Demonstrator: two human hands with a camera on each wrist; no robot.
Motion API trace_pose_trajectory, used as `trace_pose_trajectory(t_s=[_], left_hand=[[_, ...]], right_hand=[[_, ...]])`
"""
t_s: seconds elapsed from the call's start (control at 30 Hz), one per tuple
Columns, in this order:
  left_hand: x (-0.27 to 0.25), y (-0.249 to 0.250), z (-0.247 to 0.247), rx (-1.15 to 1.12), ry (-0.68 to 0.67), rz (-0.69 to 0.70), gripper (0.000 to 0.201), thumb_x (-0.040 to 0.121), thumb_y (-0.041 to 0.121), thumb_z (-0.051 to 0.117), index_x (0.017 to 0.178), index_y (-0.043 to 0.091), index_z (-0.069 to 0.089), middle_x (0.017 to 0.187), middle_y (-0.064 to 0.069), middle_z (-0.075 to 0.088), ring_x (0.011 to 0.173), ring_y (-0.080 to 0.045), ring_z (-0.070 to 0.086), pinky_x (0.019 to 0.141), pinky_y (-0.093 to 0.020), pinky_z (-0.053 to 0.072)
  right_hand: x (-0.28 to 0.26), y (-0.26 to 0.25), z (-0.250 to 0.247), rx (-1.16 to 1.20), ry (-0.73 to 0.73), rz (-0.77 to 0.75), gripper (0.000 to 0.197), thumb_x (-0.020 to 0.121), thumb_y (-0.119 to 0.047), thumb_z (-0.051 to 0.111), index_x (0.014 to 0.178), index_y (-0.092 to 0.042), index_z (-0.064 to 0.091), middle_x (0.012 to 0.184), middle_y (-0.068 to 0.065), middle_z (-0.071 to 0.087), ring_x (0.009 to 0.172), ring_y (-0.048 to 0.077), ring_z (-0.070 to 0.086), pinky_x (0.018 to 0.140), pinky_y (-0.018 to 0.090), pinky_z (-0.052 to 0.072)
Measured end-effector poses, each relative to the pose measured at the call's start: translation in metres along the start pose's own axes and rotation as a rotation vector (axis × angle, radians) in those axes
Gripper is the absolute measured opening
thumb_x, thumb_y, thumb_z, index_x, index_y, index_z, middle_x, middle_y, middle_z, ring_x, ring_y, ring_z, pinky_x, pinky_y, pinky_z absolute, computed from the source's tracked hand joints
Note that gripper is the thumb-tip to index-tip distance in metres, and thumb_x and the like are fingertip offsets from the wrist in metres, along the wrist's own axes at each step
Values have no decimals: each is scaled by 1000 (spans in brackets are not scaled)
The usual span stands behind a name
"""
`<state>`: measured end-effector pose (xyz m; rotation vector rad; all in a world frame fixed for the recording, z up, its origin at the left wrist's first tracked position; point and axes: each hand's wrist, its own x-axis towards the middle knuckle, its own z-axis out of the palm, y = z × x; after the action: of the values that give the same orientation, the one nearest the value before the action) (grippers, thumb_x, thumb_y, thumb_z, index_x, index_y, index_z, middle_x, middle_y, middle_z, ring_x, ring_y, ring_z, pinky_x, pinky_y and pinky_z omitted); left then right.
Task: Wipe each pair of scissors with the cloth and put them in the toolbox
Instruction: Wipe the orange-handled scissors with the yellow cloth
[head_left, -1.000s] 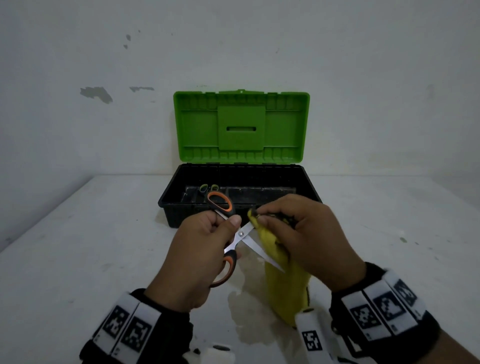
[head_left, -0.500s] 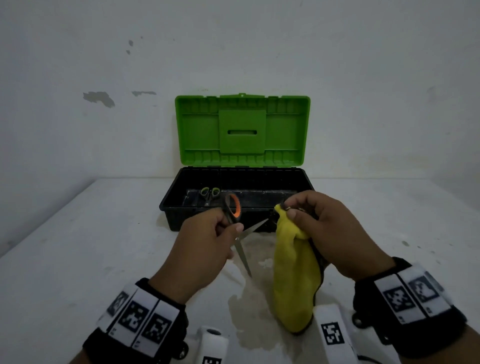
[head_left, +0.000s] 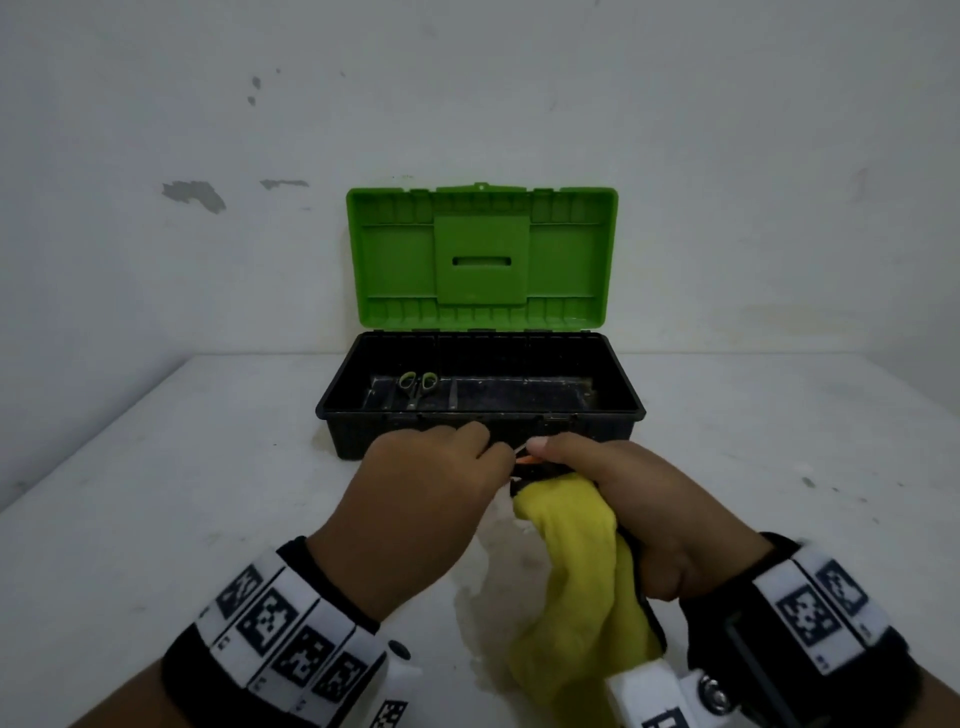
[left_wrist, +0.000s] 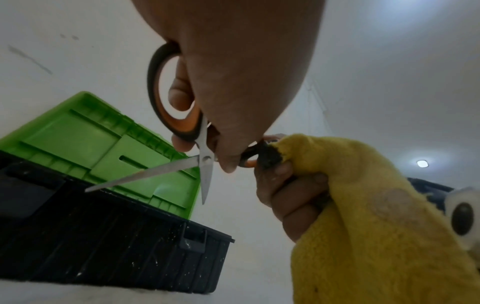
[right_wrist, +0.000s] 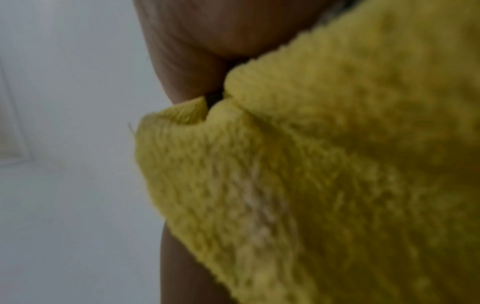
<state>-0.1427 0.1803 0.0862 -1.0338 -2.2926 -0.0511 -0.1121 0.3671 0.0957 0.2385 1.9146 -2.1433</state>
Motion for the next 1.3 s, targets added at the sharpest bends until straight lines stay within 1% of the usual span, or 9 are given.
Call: trace_pose_trajectory(t_s=[0.13,0.23,0.3,0.37,0.47,0.6,0.67,1.1,1.3], left_hand=[[-2,-9,-11,-241,79,-203,27,82,50,66,91,24,65,81,7,61,69,-12,59,55,-25,45],[-6,-17,-19,-561,250,-576,43,80,62,65,105,27,61,95,13,59,87,-1,57,73,-13,43],[-9,-20,-17,-831,345,-883,56,71,69,60,105,25,62,97,7,65,93,-7,62,76,-19,45],[-9,-20,-12,-1220,345,-1134,62,66,69,62,102,18,64,99,-5,71,92,-19,67,77,-30,50],[-8,-11,-6,-1784,214,-1331,58,69,57,67,101,8,68,93,-12,71,86,-23,67,76,-35,51],[-4,9,-3,-2181,322,-1324,58,71,50,71,109,6,67,94,-12,70,89,-26,70,79,-35,53],[2,18,-2,-2220,444,-1290,42,74,44,70,97,8,68,89,-10,71,83,-22,70,78,-34,53],[15,23,4,-1986,618,-1140,19,96,17,55,85,5,65,78,-14,72,71,-19,71,71,-33,59],[14,29,4,-1806,670,-1054,17,94,16,58,88,3,68,78,-11,72,81,-23,73,68,-27,57]], right_hand=[[-2,0,-5,8,29,-53,27,84,-30,70,93,-7,78,98,23,73,95,40,70,92,52,54],[-2,5,-10,-18,81,-175,42,81,-34,74,94,5,73,97,34,68,92,46,68,89,55,55],[-1,11,-13,-74,110,-288,69,75,-48,77,91,17,62,85,39,62,75,42,64,75,46,55],[-2,14,-13,-133,114,-379,74,74,-54,77,82,17,60,71,31,56,65,33,55,65,42,48],[-4,18,-9,-188,106,-460,46,82,-43,65,73,2,70,72,32,59,63,29,56,64,41,48],[-2,25,-1,-184,94,-508,25,89,-32,63,77,-14,76,72,13,70,66,24,64,64,35,53],[-1,28,2,-183,102,-512,22,90,-30,63,81,-17,78,78,10,74,71,24,68,67,33,56],[-12,26,-6,-247,20,-439,20,79,-26,73,98,-24,79,94,-1,77,89,19,73,73,27,59],[-27,-6,-24,-318,349,-709,19,71,-33,76,90,-32,78,90,-15,76,85,3,70,69,18,55]])
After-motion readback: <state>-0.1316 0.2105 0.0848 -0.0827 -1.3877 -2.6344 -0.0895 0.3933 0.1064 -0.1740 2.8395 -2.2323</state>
